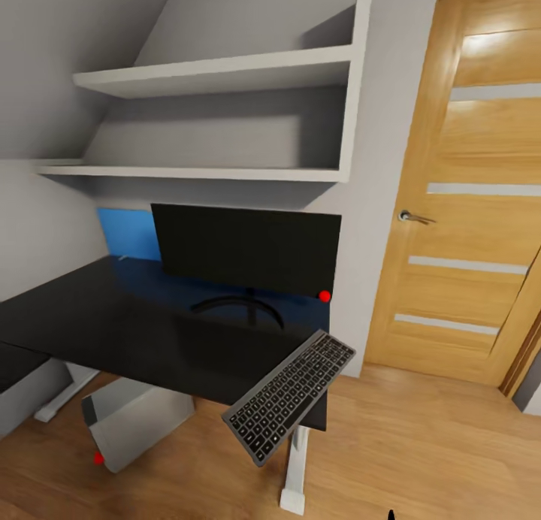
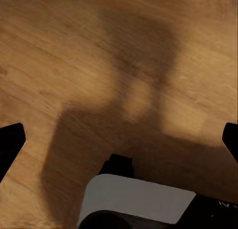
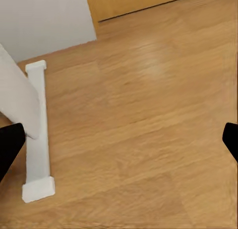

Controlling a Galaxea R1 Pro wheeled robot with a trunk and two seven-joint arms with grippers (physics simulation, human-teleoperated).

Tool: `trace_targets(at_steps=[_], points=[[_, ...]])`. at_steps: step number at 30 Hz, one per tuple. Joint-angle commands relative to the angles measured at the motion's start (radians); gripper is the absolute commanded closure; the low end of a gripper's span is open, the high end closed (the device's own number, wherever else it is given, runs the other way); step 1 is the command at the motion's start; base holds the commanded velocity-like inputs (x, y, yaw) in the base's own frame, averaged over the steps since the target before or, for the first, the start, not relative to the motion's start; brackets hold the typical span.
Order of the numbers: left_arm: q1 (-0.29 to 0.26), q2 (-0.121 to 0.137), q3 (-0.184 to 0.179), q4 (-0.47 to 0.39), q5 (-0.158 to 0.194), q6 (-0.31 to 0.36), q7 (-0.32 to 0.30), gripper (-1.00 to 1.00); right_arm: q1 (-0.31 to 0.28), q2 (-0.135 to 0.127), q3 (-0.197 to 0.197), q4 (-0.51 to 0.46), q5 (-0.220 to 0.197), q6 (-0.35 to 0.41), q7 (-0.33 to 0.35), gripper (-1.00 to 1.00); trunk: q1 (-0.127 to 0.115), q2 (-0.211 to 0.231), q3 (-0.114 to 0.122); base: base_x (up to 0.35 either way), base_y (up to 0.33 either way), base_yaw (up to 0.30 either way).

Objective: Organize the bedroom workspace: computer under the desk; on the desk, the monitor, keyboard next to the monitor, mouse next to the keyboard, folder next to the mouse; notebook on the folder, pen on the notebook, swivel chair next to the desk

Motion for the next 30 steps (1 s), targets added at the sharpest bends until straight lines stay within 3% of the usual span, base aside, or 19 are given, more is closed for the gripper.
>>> trace_targets(at_steps=[1, 3, 5, 6, 7, 8, 15, 30], points=[[-0.005, -0.001, -0.009, 0.031, 0.007, -0.011, 0.006, -1.0, -0.001, -0.013, 0.002, 0.033, 0.016, -0.009, -0.005, -1.0, -0.004, 0.007, 0.002, 0.0, 0.0, 0.284], [-0.007, -0.001, -0.008, 0.057, 0.007, -0.038, 0.006, -1.0, -0.001, -0.028, 0.002, 0.059, 0.022, -0.022, -0.005, -1.0, -0.012, 0.021, 0.009, 0.0, 0.0, 0.284], [-0.009, -0.003, -0.008, 0.177, 0.008, -0.293, -0.004, -1.0, 0.002, -0.05, 0.003, 0.132, 0.05, -0.161, -0.001, -1.0, -0.019, 0.035, 0.015, 0.0, 0.0, 0.284], [-0.01, -0.005, -0.008, 0.215, 0.008, -0.388, -0.014, -1.0, 0.004, -0.053, 0.003, 0.152, 0.069, -0.22, 0.0, -1.0, -0.019, 0.035, 0.015, 0.0, 0.0, 0.284], [-0.01, -0.01, -0.008, 0.266, 0.008, -0.551, -0.042, -1.0, 0.012, -0.053, 0.003, 0.18, 0.157, -0.344, 0.003, -1.0, -0.019, 0.035, 0.015, 0.0, 0.0, 0.285], [-0.01, -0.011, -0.008, 0.275, 0.008, -0.583, -0.047, -1.0, 0.016, -0.048, 0.003, 0.183, 0.182, -0.358, 0.003, -1.0, -0.019, 0.035, 0.015, 0.0, 0.0, 0.285], [-0.011, -0.011, -0.008, 0.284, 0.008, -0.61, -0.051, -1.0, 0.022, -0.034, 0.003, 0.188, 0.236, -0.366, 0.004, -1.0, -0.019, 0.035, 0.015, 0.006, -0.034, 0.284], [-0.011, -0.011, -0.006, 0.286, 0.01, -0.604, -0.048, -1.0, 0.022, -0.034, -0.004, 0.187, 0.234, -0.336, -0.006, -1.0, -0.019, 0.035, 0.014, 0.105, -0.239, 0.063]])
